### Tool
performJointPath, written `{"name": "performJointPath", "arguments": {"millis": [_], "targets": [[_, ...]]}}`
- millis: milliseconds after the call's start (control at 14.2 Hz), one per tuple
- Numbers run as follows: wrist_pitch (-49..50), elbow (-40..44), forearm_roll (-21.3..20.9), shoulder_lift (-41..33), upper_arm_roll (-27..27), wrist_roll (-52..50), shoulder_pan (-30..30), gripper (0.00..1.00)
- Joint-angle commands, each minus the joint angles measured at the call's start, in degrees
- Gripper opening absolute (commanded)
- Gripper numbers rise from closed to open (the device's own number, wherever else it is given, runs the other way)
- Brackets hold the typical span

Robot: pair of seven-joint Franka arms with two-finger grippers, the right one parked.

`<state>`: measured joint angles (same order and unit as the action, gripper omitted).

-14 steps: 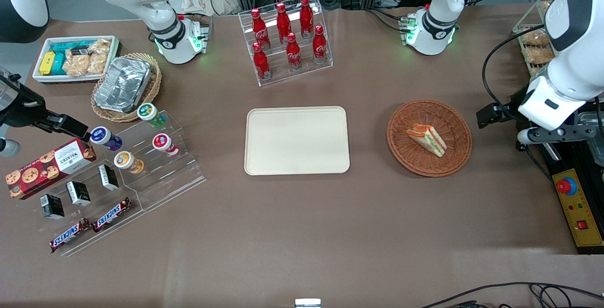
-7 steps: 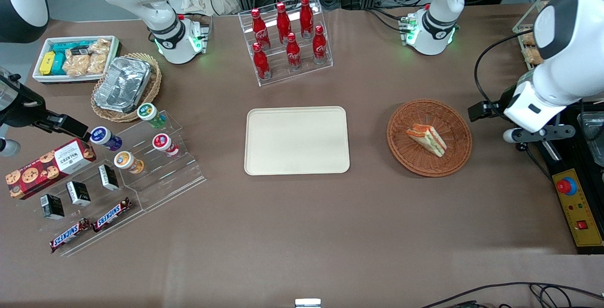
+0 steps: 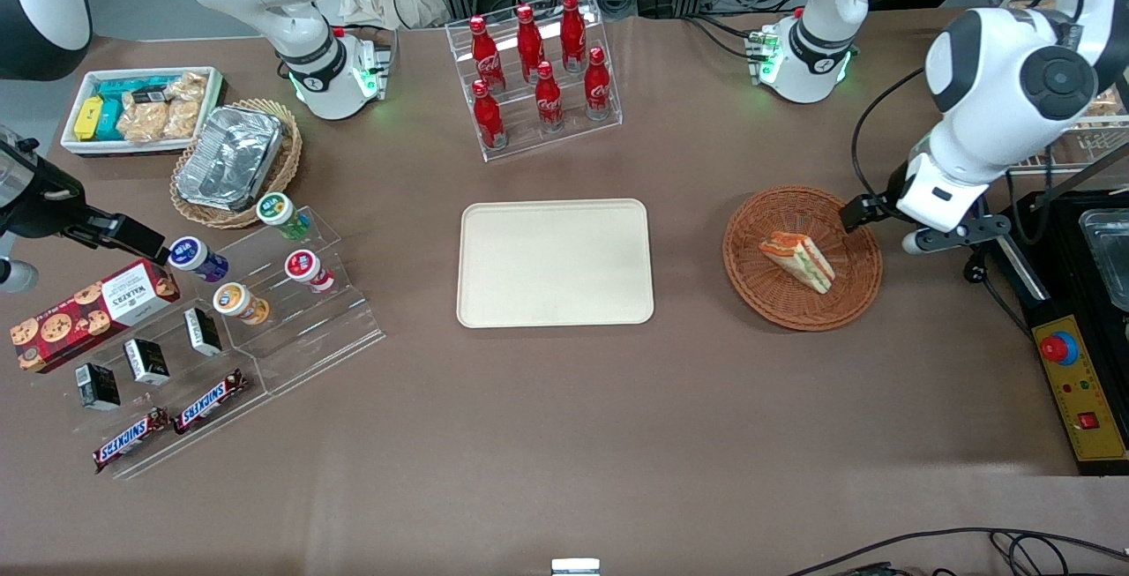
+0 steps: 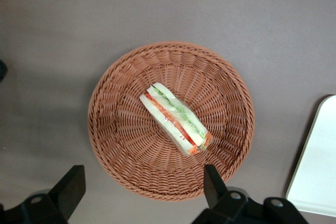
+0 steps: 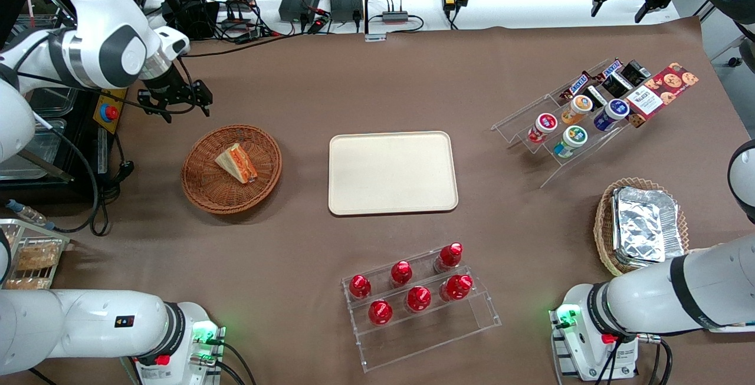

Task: Place sandwich from basket to tray
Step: 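Move the left gripper over the wrapped sandwich in the wicker basket, then lower the left gripper and close it on the sandwich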

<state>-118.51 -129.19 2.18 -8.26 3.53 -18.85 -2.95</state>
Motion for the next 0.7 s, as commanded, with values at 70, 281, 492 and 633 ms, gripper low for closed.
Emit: {"name": "performJointPath", "arguments": {"millis": [70,281,492,633], "targets": [[-6.5,-4.1,-0.2,1.6,0.1,-13.9,-3.7,0.99],[-9.0,-4.1,-0.3,5.4,0.1,-23.1,-5.5,0.99],[-9.7,-5.1,-0.5,7.7,0.1,-26.2,-6.2,0.99],[-15.9,-8.3,-0.6,8.2,0.0,-27.6,-6.4,0.99]]}}
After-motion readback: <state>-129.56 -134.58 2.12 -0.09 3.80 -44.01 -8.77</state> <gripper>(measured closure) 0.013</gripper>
